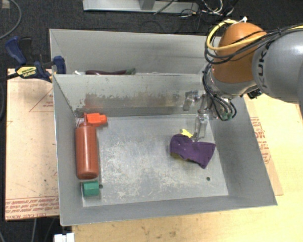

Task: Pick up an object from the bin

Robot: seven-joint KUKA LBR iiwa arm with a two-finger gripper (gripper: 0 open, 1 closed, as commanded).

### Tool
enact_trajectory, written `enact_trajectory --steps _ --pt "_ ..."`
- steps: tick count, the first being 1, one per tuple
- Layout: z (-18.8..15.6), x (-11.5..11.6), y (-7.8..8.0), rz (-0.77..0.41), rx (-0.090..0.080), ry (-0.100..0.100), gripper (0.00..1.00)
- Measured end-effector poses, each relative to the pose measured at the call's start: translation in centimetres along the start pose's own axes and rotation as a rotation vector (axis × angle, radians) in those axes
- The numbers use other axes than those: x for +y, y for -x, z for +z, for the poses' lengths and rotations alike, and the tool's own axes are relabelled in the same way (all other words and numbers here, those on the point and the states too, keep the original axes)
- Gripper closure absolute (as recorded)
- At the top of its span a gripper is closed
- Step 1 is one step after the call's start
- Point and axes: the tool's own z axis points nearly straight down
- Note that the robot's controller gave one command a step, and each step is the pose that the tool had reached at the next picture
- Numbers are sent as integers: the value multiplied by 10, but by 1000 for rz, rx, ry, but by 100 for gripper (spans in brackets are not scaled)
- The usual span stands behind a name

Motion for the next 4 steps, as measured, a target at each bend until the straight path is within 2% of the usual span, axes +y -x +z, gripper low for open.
enact_trajectory --steps 1,2,3,4 --pt "-5 0 1 -1 -7 -1 0" --pt "33 -3 -19 82 -8 1 0" --pt "52 -5 -32 143 -2 2 0" --pt "36 -17 -47 265 -8 3 0"
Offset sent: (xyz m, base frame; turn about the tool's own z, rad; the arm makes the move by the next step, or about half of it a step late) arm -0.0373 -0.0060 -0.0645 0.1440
